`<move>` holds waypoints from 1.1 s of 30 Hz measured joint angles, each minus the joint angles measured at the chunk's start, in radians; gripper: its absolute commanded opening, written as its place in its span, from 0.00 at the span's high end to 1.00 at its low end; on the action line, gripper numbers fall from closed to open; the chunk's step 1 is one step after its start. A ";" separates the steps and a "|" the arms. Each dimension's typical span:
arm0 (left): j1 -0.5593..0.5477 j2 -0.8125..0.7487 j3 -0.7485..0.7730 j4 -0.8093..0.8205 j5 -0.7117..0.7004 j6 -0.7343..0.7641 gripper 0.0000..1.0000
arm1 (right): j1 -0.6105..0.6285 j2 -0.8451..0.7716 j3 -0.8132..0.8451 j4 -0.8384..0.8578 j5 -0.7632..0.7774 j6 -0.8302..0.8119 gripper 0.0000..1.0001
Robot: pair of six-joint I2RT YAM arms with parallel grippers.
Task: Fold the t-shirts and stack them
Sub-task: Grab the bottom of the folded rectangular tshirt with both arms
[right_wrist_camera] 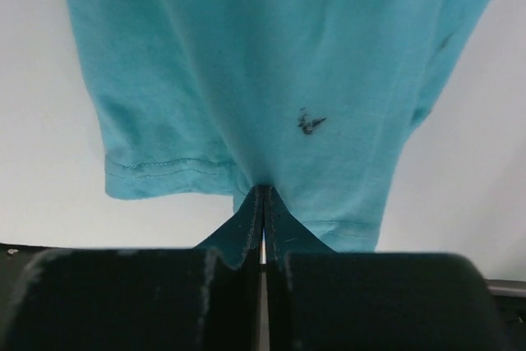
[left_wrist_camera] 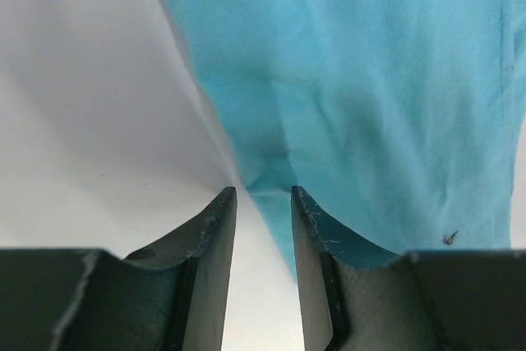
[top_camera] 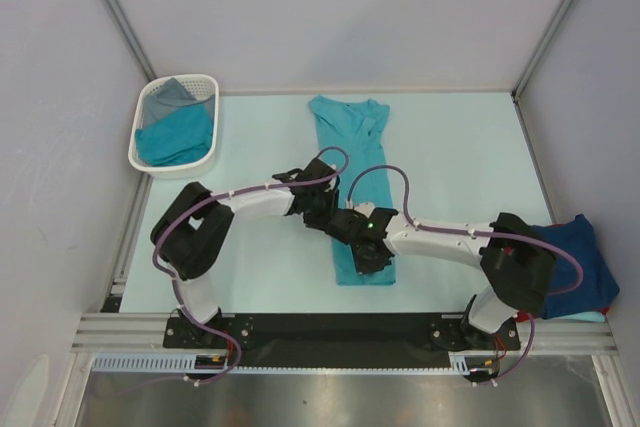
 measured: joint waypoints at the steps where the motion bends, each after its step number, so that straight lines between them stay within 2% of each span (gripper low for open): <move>1: 0.000 -0.003 -0.002 -0.003 -0.003 0.000 0.61 | 0.000 0.010 -0.005 0.006 -0.018 -0.001 1.00; 8: 0.000 -0.039 -0.004 -0.022 -0.026 0.000 0.61 | -0.013 0.097 -0.005 0.020 -0.131 -0.034 1.00; 9: 0.000 -0.045 -0.004 -0.024 -0.028 0.000 0.61 | -0.017 0.100 -0.002 0.017 -0.138 -0.035 0.89; 11: 0.000 -0.060 -0.004 -0.026 -0.037 0.000 0.60 | -0.014 0.100 0.001 0.014 -0.134 -0.034 0.79; 12: 0.000 -0.067 -0.004 -0.027 -0.041 0.001 0.60 | -0.010 0.097 0.002 0.014 -0.125 -0.032 0.70; 15: 0.000 -0.095 -0.004 -0.035 -0.052 0.001 0.59 | 0.000 0.063 0.007 -0.005 -0.064 -0.012 0.59; 19: 0.000 -0.146 -0.004 -0.051 -0.063 0.002 0.59 | -0.016 -0.019 0.086 -0.067 0.040 0.005 0.57; 25: -0.002 -0.201 -0.002 -0.058 -0.056 0.006 0.59 | -0.119 -0.090 0.238 -0.067 0.159 -0.042 0.57; 33: -0.050 -0.194 -0.001 -0.086 -0.008 0.042 0.60 | -0.228 0.064 0.253 -0.019 0.153 -0.147 0.59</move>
